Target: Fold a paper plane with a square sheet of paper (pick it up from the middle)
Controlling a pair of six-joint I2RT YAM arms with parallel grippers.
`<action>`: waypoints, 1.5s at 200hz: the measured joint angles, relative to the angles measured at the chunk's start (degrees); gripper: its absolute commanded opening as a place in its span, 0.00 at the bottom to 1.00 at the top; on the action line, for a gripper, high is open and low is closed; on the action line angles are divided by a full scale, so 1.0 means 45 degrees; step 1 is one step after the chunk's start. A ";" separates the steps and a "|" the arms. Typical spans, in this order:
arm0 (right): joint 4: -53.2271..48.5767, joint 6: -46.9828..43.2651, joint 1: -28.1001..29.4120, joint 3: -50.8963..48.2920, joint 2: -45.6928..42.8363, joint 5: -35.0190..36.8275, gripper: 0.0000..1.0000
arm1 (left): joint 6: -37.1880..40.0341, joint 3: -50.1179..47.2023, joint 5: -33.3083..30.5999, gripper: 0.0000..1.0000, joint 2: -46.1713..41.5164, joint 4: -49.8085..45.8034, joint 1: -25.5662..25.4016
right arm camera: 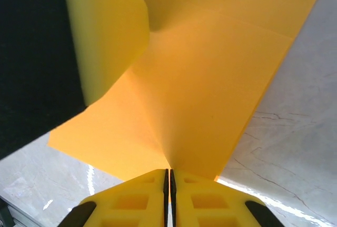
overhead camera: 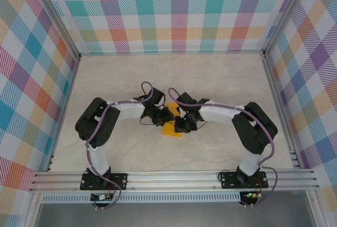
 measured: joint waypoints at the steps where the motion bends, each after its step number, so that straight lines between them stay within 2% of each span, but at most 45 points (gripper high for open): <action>1: 0.0000 -0.0005 0.0000 0.0000 0.0005 0.0000 0.12 | 0.0000 0.0000 0.0000 0.18 0.0000 0.0000 0.0000; 94: -0.0287 -0.0010 0.0000 0.0010 0.0253 0.0345 0.12 | 0.0000 0.0010 -0.0010 0.18 0.0005 -0.0015 -0.0005; 186: 0.0068 -0.0092 0.0000 0.0010 0.0010 -0.0267 0.12 | 0.0000 0.0010 -0.0015 0.18 0.0005 -0.0015 -0.0010; 300: -0.0112 -0.0107 0.0000 0.0010 0.0350 -0.0092 0.12 | 0.0000 0.0010 -0.0034 0.18 0.0005 -0.0019 -0.0010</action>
